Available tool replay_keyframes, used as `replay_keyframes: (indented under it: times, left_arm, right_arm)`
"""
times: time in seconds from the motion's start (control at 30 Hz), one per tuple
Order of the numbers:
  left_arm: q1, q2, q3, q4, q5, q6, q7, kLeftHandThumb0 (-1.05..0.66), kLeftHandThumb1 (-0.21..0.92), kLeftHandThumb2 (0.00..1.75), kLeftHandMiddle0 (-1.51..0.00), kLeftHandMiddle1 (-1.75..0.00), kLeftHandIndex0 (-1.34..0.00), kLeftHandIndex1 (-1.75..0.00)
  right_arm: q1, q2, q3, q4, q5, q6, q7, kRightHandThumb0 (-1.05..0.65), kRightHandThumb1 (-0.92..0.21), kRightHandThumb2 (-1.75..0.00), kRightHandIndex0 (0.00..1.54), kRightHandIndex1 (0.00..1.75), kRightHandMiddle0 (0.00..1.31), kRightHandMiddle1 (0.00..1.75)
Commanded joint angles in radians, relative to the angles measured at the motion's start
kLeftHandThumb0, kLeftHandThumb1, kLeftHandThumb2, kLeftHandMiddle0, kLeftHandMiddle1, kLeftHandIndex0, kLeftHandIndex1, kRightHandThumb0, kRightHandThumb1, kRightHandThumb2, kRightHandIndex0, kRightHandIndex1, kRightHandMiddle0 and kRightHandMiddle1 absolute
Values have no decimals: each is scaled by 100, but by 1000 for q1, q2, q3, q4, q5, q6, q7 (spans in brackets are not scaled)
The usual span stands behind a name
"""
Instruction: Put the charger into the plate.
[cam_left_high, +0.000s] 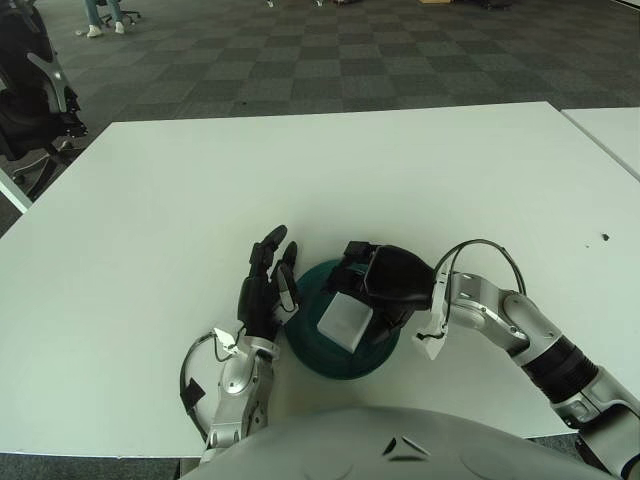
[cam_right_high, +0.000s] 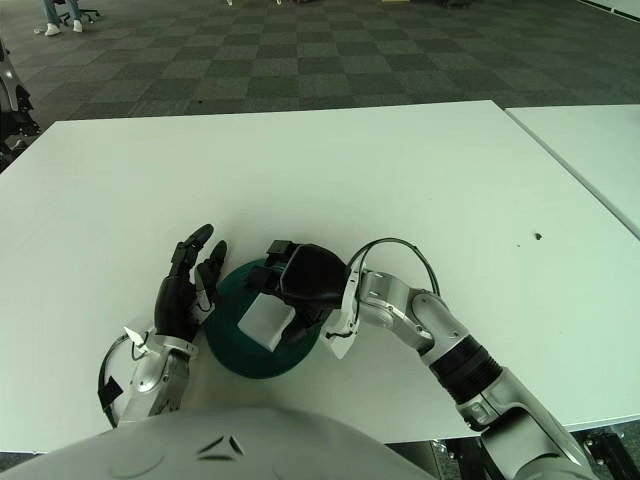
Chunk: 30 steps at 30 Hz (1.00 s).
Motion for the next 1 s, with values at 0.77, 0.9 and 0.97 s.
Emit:
replay_keyframes:
  times: [0.77, 0.9, 0.97]
  left_arm:
    - [18, -8, 27, 34, 10, -26, -37, -97, 92, 109, -16, 0, 0, -46]
    - [22, -23, 35, 37, -9, -30, -34, -97, 92, 107, -18, -1, 0, -50]
    - [25, -31, 39, 37, -20, -28, -30, -98, 92, 106, -21, -1, 0, -55]
  right_arm:
    - [21, -7, -99, -198, 62, 83, 113, -105, -92, -102, 0, 0, 0, 0]
    - [51, 34, -125, -210, 142, 151, 124, -105, -92, -102, 0, 0, 0, 0]
    - [70, 63, -139, -209, 222, 204, 143, -105, -92, -102, 0, 0, 0, 0]
